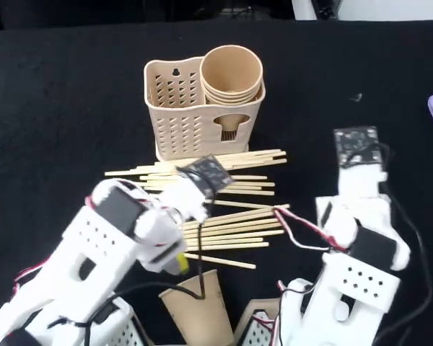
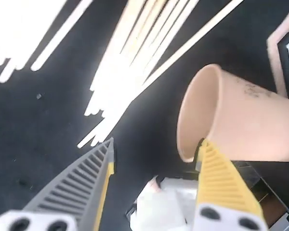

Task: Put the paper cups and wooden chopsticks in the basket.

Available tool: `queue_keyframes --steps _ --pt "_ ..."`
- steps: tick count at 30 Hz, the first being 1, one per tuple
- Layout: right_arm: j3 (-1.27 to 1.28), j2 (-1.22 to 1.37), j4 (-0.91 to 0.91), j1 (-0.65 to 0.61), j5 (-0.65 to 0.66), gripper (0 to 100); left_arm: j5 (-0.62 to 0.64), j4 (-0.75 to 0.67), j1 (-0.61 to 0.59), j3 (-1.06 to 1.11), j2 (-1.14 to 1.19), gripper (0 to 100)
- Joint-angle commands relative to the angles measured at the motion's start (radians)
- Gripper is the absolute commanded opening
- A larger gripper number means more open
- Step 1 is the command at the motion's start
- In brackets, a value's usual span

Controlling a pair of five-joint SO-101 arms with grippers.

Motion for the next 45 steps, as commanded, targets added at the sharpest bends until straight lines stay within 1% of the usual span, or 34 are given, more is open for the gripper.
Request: queue_keyframes --steps 1,5,7,11,16,18,29,32,36,39,45 --pt "-0.007 0.025 0.002 0.064 -0.003 31.5 0.046 -0.066 0.099 0.025 0.025 28" --pt "0.041 0.025 -0.005 0.071 0.035 31.5 0.066 -0.072 0.186 0.002 0.052 28" --pt "0.061 0.025 -0.005 0.072 0.037 31.5 0.066 -0.074 0.208 -0.012 0.061 28" --pt "0.085 0.024 -0.011 0.072 0.037 31.5 0.061 -0.109 0.206 -0.007 0.1 28" --pt "0.127 0.024 -0.06 0.072 0.037 31.5 0.058 -0.172 0.213 0.033 0.17 28" --pt "0.134 0.024 -0.061 0.072 0.037 31.5 0.029 -0.196 0.213 0.05 0.204 28" --pt "0.136 0.024 -0.06 0.072 0.034 31.5 0.012 -0.252 0.226 0.073 0.324 28" --pt "0.137 0.025 -0.06 0.072 0.032 31.5 0.015 -0.238 0.272 0.073 0.316 28" --pt "0.14 0.025 -0.06 0.072 0.031 31.5 0.017 -0.158 0.318 0.007 0.299 28" --pt "0.162 0.024 -0.061 0.068 0.031 31.5 0.017 -0.117 0.331 -0.013 0.296 28" --pt "0.211 0.024 -0.114 0.068 0.029 31.5 0.017 -0.109 0.338 0.024 0.298 28"
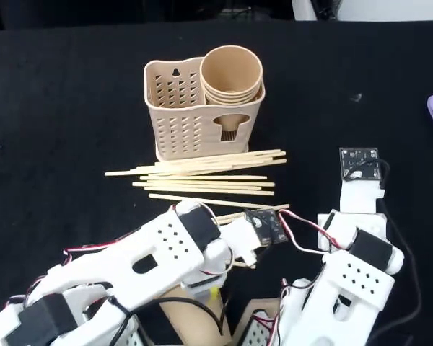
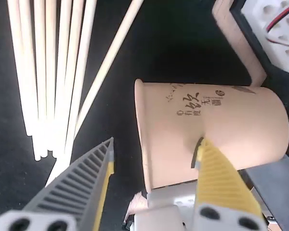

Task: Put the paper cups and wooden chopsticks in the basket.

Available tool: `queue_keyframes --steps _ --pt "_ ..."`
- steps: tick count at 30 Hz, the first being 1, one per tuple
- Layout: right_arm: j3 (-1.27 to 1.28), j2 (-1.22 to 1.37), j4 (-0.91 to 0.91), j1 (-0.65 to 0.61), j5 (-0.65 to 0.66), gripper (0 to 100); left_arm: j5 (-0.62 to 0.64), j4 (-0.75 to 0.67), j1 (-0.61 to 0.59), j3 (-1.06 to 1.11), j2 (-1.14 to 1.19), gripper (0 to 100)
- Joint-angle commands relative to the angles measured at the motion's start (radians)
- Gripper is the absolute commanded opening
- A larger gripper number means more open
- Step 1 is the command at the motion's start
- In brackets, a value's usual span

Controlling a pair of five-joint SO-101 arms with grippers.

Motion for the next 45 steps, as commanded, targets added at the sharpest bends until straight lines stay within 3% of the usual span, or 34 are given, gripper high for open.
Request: queue_keyframes --steps 1,11,17,27,33,40,45 --pt "0.005 0.022 -0.032 0.008 0.0 31.5 -0.005 0.017 0.03 0.012 -0.008 28" --pt "0.004 0.022 -0.034 0.012 0.0 31.5 0.014 0.018 0.194 0.038 -0.008 27" --pt "0.005 0.022 -0.032 0.009 -0.002 31.5 0.015 0.012 0.197 0.087 -0.008 12" --pt "0.005 0.022 -0.035 0.011 -0.002 31.5 0.015 0.098 0.191 -0.012 -0.018 10" --pt "0.005 0.022 -0.037 0.006 -0.028 31.5 -0.014 0.118 0.096 -0.059 -0.018 9" --pt "0.004 0.022 -0.037 0.006 -0.028 31.5 -0.068 0.241 -0.033 -0.259 -0.011 8" --pt "0.002 0.022 -0.037 0.006 -0.028 31.5 -0.153 0.199 -0.13 -0.219 0.014 13"
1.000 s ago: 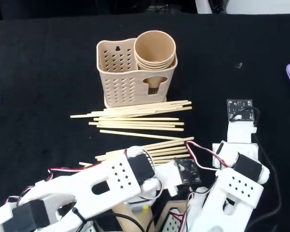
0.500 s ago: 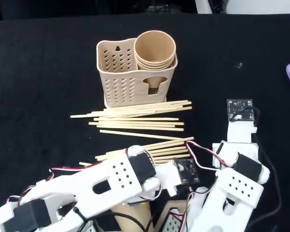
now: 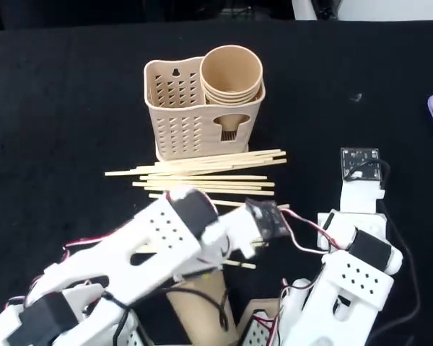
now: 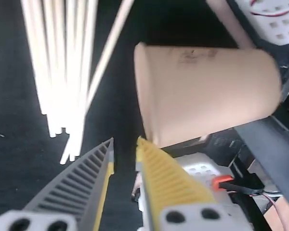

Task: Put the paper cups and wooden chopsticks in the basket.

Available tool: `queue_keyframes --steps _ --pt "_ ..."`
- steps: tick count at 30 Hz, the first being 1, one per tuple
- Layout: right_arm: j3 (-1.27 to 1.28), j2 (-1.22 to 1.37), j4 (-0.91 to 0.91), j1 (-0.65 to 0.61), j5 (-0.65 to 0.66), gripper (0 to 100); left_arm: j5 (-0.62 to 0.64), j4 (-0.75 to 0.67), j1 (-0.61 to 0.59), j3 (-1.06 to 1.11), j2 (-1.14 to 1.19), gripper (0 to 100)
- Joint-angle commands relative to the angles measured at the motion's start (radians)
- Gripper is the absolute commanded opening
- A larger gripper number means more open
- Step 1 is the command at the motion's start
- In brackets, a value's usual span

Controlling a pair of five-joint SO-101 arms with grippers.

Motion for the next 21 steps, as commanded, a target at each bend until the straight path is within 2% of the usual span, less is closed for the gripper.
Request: queue_keyframes --steps 1,6,14,21 --pt "-0.007 0.022 -0.018 0.006 -0.008 31.5 -0.043 -0.018 -0.062 -0.005 0.017 15" --pt "-0.007 0.022 -0.02 0.006 -0.008 31.5 -0.041 -0.028 -0.031 0.013 0.029 29" --pt "-0.007 0.022 -0.02 0.005 -0.008 31.5 -0.058 0.008 0.035 -0.082 0.04 28" --pt "-0.007 0.022 -0.02 0.005 -0.008 31.5 -0.15 -0.169 0.021 0.104 0.04 28"
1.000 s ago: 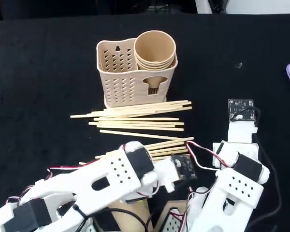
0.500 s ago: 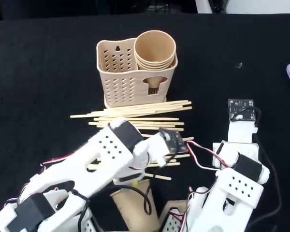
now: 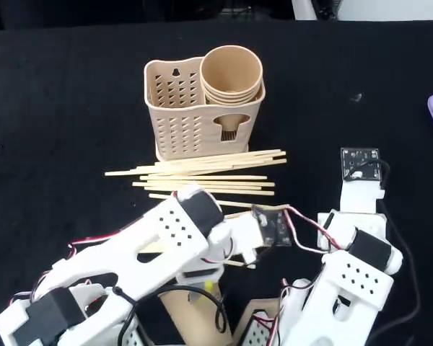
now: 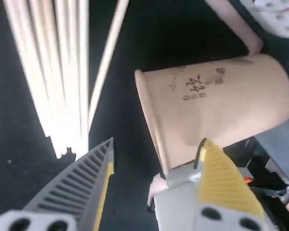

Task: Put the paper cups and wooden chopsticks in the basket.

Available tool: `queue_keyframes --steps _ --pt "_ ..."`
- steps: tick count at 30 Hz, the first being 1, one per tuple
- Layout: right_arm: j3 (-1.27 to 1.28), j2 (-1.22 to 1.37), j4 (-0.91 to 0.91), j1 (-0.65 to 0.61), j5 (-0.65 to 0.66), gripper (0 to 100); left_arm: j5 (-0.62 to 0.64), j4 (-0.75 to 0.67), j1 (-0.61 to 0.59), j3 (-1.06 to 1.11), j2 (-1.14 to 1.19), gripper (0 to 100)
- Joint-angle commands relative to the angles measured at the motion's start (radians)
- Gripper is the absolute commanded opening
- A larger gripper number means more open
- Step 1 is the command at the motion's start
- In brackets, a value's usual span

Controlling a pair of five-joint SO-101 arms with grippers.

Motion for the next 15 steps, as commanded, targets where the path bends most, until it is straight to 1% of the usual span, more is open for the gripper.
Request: queue_keyframes --steps 1,4,8,13,15 --pt "-0.007 0.022 -0.02 0.005 -0.008 31.5 -0.04 -0.068 -0.013 0.025 -0.006 28" --pt "-0.007 0.022 -0.02 0.005 -0.008 31.5 -0.064 -0.075 -0.018 0.024 -0.006 28" --pt "-0.007 0.022 -0.02 0.005 -0.008 31.5 -0.066 -0.074 -0.012 0.044 -0.005 28" --pt "-0.005 0.022 -0.02 0.005 -0.012 31.5 -0.066 -0.075 0.074 0.107 -0.005 28" --pt "-0.005 0.022 -0.02 0.005 -0.028 31.5 -0.064 -0.074 0.108 0.116 -0.005 23"
